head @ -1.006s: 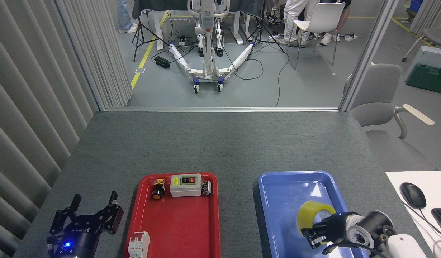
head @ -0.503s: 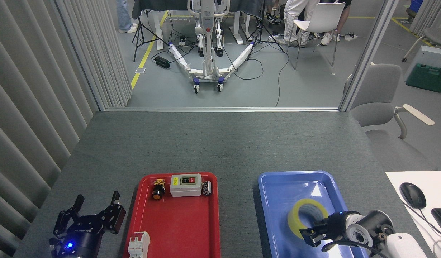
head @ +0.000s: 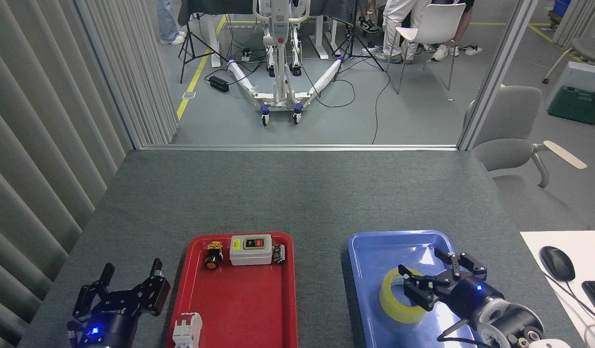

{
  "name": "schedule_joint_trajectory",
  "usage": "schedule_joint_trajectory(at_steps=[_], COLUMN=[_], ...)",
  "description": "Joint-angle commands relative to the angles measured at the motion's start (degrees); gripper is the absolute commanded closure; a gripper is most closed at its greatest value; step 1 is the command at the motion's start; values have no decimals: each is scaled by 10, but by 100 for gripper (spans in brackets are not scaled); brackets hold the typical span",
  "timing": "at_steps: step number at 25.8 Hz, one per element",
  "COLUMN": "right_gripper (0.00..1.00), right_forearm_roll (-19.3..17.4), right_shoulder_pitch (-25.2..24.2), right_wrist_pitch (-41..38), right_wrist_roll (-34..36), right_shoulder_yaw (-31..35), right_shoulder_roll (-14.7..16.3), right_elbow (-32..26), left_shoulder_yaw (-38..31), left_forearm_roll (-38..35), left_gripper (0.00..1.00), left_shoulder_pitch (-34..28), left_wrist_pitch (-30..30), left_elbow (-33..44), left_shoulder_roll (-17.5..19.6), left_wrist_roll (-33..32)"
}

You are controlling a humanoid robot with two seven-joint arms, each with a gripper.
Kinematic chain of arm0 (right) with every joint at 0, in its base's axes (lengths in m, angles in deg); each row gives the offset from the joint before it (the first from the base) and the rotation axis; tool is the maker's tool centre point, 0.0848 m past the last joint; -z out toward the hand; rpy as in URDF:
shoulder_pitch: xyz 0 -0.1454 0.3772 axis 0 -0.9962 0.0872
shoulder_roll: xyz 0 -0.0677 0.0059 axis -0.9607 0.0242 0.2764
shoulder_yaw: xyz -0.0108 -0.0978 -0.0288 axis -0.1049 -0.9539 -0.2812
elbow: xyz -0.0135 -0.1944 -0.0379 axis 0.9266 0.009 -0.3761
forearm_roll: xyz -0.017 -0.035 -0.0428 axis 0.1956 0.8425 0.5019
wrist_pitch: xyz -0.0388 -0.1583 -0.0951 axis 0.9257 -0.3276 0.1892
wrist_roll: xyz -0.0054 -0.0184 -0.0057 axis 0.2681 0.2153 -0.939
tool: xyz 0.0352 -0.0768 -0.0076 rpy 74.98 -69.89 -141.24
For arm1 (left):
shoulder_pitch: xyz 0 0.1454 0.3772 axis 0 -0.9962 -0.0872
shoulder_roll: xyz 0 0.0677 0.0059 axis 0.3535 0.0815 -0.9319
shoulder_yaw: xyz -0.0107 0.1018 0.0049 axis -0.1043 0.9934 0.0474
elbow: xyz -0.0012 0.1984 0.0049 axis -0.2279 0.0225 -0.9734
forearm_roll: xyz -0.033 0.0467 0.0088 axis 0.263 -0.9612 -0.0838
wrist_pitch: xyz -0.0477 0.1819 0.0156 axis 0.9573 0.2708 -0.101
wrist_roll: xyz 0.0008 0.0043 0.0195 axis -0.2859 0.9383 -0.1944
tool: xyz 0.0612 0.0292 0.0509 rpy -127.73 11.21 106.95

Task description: Place and move tape with both arms

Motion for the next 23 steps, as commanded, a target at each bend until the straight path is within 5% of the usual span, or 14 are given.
schedule_joint_trajectory(at_steps=[1, 6, 9, 15, 20, 23], right_gripper=[2, 2, 1, 1, 1, 1], right_forearm_roll=[100, 112, 112, 101, 16, 4], right_shoulder_pitch=[-48, -85, -87, -87, -88, -88], right_wrist_pitch=[52, 158, 175, 195, 201, 199], right_wrist_roll=[215, 247, 250, 251, 245, 246], right_shoulder_yaw=[14, 9, 10, 30, 31, 30], right_shoulder_roll=[-18, -64, -81, -112, -136, -138], right_elbow=[0, -5, -4, -3, 0, 1], left_shoulder_yaw=[-2, 1, 3, 3, 3, 3], left_forearm_roll=[0, -6, -8, -9, -8, -8], left_gripper=[0, 0, 0, 0, 0, 0], left_shoulder_pitch=[1, 4, -2, 2, 2, 3], left_wrist_pitch=[-4, -12, -26, -38, -40, -40], left_elbow=[1, 2, 0, -5, -18, -29], left_shoulder_roll=[0, -1, 1, 1, 0, -1], left_wrist_roll=[1, 28, 87, 93, 93, 93])
